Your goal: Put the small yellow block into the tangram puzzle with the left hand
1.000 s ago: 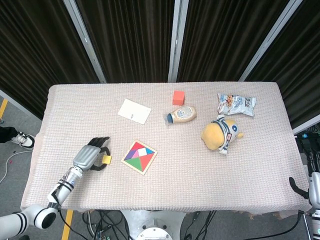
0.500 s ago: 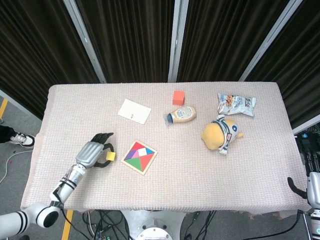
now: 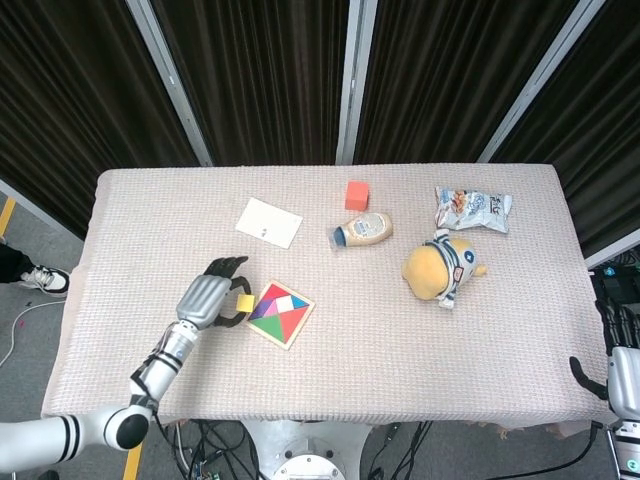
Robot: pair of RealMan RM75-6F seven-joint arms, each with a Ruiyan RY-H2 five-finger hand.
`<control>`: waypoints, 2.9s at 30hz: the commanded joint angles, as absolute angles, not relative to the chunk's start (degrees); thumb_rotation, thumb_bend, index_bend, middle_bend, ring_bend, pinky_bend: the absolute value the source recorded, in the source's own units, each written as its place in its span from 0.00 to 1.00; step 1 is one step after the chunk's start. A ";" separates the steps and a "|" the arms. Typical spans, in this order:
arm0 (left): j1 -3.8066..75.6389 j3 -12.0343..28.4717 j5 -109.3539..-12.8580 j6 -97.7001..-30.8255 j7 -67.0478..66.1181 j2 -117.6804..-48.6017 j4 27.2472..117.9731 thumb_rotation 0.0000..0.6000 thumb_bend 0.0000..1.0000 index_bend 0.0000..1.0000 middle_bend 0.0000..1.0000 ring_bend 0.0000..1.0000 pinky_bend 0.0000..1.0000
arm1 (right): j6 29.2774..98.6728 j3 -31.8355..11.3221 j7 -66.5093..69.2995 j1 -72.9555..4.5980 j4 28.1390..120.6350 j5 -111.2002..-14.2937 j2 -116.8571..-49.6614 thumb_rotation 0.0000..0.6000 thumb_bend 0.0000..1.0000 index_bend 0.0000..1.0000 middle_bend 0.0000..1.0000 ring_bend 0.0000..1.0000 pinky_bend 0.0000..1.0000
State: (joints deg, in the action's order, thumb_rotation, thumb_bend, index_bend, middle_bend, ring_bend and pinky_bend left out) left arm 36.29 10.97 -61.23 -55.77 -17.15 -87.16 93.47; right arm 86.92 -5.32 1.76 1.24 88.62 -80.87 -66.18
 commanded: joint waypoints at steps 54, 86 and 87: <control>48.01 17.24 -32.65 -70.56 -41.37 -105.99 90.56 1.00 0.37 0.56 0.09 0.00 0.00 | 87.10 -5.01 4.64 1.23 85.37 -81.79 -67.86 1.00 0.21 0.00 0.00 0.00 0.00; 47.37 16.89 -34.19 -69.70 -39.76 -106.71 90.40 1.00 0.37 0.20 0.09 0.00 0.00 | 86.71 -5.17 5.93 1.34 84.34 -81.31 -68.09 1.00 0.21 0.00 0.00 0.00 0.00; 47.30 16.84 -34.33 -69.73 -39.70 -106.59 90.62 1.00 0.37 0.19 0.09 0.00 0.00 | 86.71 -5.18 5.94 1.34 84.34 -81.31 -68.08 1.00 0.21 0.00 0.00 0.00 0.00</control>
